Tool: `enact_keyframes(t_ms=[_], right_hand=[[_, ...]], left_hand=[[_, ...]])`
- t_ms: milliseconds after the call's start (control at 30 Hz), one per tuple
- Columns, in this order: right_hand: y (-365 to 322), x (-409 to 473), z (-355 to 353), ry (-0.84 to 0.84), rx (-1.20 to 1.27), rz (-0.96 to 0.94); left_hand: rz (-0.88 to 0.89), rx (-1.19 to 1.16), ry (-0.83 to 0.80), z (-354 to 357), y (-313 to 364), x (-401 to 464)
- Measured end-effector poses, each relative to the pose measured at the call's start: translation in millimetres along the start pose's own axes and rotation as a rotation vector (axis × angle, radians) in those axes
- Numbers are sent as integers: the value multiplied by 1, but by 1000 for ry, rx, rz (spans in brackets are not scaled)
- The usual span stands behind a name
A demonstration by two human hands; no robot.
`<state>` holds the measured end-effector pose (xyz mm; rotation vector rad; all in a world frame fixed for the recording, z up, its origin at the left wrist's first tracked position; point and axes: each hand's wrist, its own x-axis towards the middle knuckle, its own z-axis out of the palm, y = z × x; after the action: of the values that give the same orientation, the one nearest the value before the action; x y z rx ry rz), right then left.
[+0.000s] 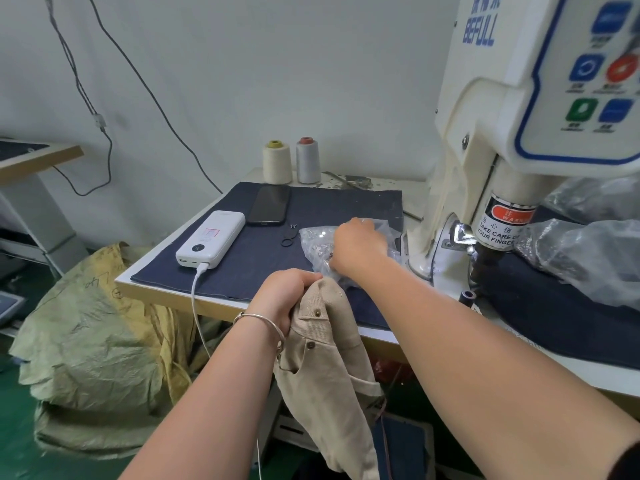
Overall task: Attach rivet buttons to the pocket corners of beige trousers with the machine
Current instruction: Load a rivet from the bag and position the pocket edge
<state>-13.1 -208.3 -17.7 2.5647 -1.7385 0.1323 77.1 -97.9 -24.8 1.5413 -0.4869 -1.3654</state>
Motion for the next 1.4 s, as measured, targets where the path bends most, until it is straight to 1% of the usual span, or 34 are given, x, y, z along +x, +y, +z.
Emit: enact_keyframes(t_ms=[100, 233, 400, 600, 800, 933, 1167, 1267, 1333, 1400], right_hand=[[1, 0, -1, -22, 2, -7], [0, 2, -4, -59, -53, -5], [-1, 4, -5, -112, -48, 19], [2, 2, -6, -118, -67, 6], [3, -5, 2, -8, -3, 19], [4, -6, 1, -8, 9, 29], [7, -12, -1, 53, 9, 31], [7, -15, -3, 137, 32, 33], [6, -17, -5, 208, -2, -3], [5, -18, -6, 229, -31, -35]], left_hand=[[2, -1, -3, 0, 0, 0], [2, 0, 4, 0, 0, 0], [-7, 2, -8, 0, 1, -2], [-16, 2, -14, -1, 1, 0], [-24, 7, -5, -1, 1, -1], [-32, 15, -7, 0, 2, -2], [-29, 18, -23, -2, 2, -2], [-40, 12, -31, -1, 3, -3], [-43, 10, -25, 0, 3, -3], [-42, 12, -23, 0, 3, -3]])
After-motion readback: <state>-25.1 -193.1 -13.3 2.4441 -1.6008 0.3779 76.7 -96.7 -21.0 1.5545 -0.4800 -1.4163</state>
